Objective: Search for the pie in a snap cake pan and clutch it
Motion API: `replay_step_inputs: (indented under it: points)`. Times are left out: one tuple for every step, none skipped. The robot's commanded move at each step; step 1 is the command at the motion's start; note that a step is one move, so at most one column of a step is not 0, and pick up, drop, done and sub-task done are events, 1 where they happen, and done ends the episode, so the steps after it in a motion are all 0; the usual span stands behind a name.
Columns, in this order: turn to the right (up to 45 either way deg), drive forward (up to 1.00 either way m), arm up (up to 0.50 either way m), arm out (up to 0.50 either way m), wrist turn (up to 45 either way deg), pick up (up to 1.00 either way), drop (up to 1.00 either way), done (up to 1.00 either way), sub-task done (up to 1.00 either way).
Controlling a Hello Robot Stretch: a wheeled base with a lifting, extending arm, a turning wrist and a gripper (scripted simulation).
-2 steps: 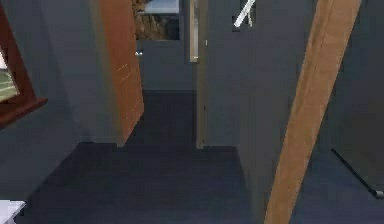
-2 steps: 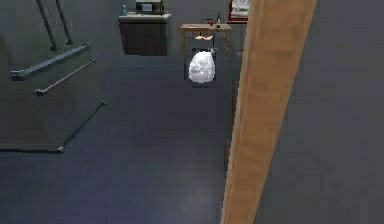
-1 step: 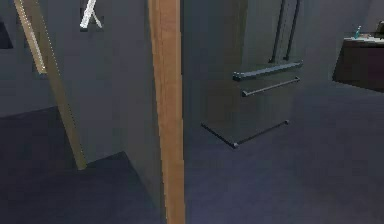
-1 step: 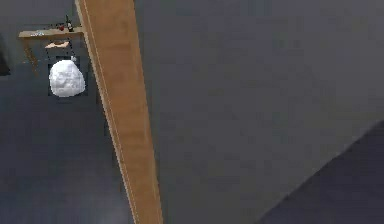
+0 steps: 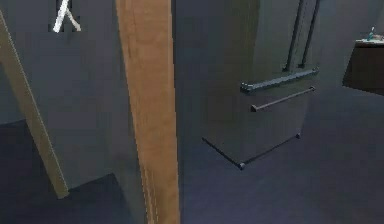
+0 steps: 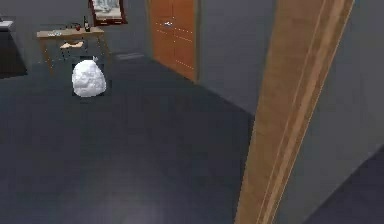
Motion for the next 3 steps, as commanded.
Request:
replay_step_inputs:
  points:
    - [39.0, 0.00, 0.00, 0.00, 0.0, 0.00, 0.00, 0.00, 0.00]
    - [0.0, 1.00, 0.00, 0.00, 0.0, 0.00, 0.00, 0.00, 0.00]
    - [3.0, 0.00, 0.00, 0.00, 0.0, 0.00, 0.00, 0.00, 0.00]
